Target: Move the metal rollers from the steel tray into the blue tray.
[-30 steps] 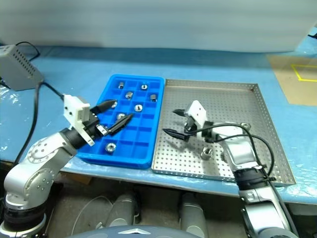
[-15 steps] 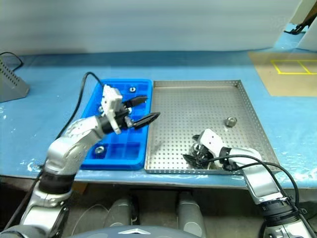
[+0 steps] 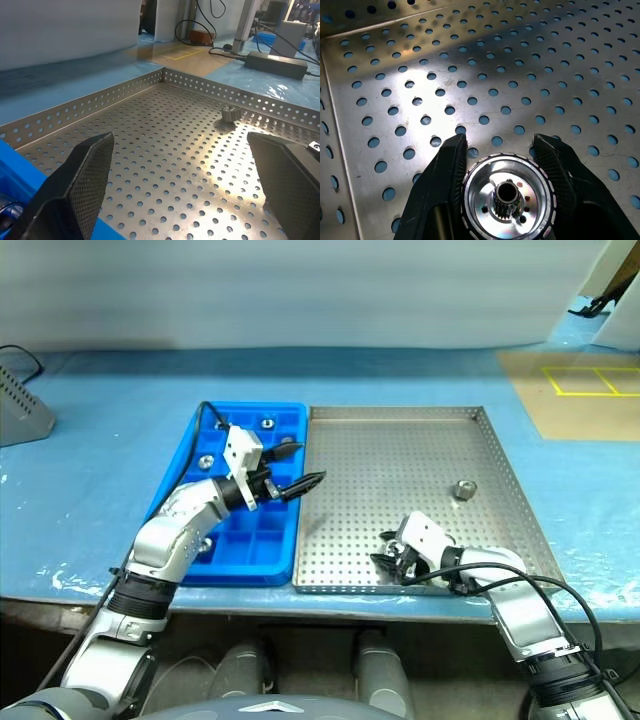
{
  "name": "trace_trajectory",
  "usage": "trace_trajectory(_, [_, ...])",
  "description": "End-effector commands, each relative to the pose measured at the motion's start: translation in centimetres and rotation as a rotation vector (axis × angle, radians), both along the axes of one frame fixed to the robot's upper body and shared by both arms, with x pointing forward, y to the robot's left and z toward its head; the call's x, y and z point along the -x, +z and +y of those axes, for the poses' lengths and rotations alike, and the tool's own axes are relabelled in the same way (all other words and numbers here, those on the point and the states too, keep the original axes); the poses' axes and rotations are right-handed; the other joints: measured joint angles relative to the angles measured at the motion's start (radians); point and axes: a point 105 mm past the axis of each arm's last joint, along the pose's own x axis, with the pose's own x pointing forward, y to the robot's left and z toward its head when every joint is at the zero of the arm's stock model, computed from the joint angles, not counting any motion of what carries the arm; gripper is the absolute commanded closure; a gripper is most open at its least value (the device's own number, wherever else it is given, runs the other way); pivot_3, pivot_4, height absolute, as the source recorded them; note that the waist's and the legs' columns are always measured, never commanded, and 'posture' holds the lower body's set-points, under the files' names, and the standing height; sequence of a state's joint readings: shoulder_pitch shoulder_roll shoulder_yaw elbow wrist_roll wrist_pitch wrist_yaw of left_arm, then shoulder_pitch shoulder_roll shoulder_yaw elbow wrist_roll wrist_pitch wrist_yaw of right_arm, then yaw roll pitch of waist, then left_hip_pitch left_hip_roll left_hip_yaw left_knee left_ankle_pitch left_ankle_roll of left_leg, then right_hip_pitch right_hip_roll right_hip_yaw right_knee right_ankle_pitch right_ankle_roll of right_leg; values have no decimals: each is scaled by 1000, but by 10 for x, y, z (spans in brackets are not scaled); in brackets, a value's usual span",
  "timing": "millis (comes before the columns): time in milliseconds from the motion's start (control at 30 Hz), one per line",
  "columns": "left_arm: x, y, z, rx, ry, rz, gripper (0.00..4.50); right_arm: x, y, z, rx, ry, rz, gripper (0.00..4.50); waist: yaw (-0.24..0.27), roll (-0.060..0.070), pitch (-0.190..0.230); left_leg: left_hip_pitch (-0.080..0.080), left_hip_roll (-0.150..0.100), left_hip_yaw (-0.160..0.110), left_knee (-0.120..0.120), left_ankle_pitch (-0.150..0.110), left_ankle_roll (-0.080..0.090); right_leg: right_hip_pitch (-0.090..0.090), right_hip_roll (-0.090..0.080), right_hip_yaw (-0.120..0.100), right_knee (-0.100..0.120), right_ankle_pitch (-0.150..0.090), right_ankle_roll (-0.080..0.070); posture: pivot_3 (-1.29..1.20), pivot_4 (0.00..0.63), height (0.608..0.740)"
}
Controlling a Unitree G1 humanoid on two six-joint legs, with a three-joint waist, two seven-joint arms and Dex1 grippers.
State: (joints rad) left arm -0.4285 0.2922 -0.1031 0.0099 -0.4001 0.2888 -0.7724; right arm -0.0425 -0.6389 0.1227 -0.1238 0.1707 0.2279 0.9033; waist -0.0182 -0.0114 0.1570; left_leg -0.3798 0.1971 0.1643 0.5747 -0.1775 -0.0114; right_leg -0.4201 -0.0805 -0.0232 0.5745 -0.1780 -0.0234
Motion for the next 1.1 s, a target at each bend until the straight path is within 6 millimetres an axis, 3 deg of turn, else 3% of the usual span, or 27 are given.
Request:
trace_trajectory(33, [6,23,7,28,-16,-87,0,-13,26,11,-113,-4,-47,2814,-3,1,0,0,1,1,0,0,0,-1,0,0,0,0,0,-222,150,740])
trace_trajectory(300, [19,28,28,23,16,-83,0,-44,72,30,-269,35,-109,2814,12,1,1,0,1,1,-4,2,-4,-4,0,0,5,1,-1,-80,150,740])
trace_trajectory(433, [27,23,39,18,85,-76,0,-63,83,35,-282,48,-132,2814,27,2,1,-1,1,1,-7,2,-4,-6,0,-1,4,4,-8,5,150,740])
trace_trajectory(633, [38,18,56,12,193,-62,0,-91,85,45,-270,81,-129,2814,60,2,1,-2,1,2,-10,4,-6,-10,0,-1,6,3,-10,170,150,740])
trace_trajectory(900, [60,10,71,9,302,-20,0,-90,81,88,-305,294,-67,2814,119,2,1,-3,2,2,-11,4,-7,-14,0,-2,10,2,-12,333,150,740])
trace_trajectory(1100, [69,1,80,2,374,3,0,-80,83,108,-321,408,-63,2814,156,3,2,-5,2,2,-11,4,-8,-16,0,-2,11,2,-13,384,150,740])
